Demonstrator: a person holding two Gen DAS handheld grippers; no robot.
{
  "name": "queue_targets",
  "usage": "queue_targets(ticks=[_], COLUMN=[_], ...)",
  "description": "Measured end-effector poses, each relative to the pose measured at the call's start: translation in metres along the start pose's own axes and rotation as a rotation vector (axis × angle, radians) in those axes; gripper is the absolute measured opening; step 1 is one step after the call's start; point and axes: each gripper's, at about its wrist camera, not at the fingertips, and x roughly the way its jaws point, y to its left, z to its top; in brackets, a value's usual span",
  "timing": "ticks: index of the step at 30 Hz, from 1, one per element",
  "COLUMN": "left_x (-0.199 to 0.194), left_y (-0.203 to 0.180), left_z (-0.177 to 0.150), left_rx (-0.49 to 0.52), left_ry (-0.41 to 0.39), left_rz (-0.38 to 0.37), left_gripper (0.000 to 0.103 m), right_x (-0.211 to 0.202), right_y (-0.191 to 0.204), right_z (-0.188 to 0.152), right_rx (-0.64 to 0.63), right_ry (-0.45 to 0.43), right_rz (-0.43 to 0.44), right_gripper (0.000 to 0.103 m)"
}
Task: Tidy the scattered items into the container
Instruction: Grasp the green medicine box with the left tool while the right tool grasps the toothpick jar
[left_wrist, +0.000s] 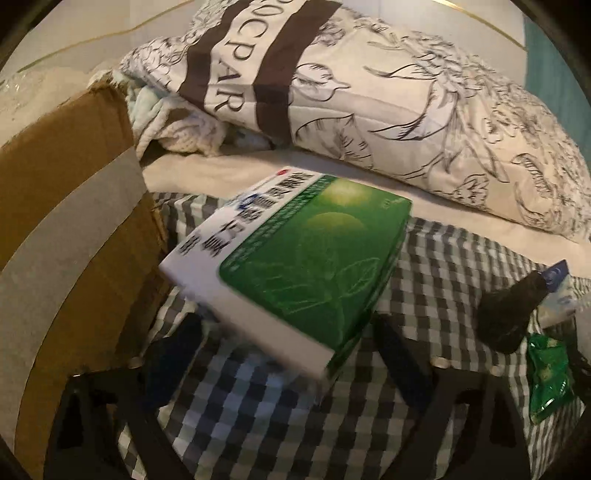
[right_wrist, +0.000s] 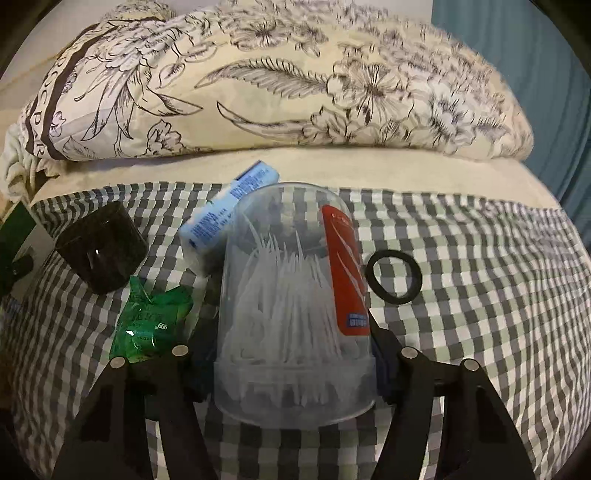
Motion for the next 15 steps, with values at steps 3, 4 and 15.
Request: queue_targets(ticks=[3,4,15], left_x=[-0.006,-0.011,-0.055], left_y=[-0.009,-0.014,-0.028], left_z=[-0.002,-0.004,-0.002], left_rx=[0.032,0.048,0.22], left_ry=[-0.011,-0.019,-0.18], left_rz=[-0.017,-0.029,0.001], left_gripper=[0.078,0.074,0.101], right_x=[-0.001,-0.001,0.001], right_y=[0.004,0.004,-0.006], right_z=[-0.003,-0.003,-0.001], right_rx=[-0.023,-0.022,0.029], right_ry=[-0.025,-0.025,-0.019], right_rz=[-0.025,-0.022,0.033], right_gripper=[0.063,0.063,0.063])
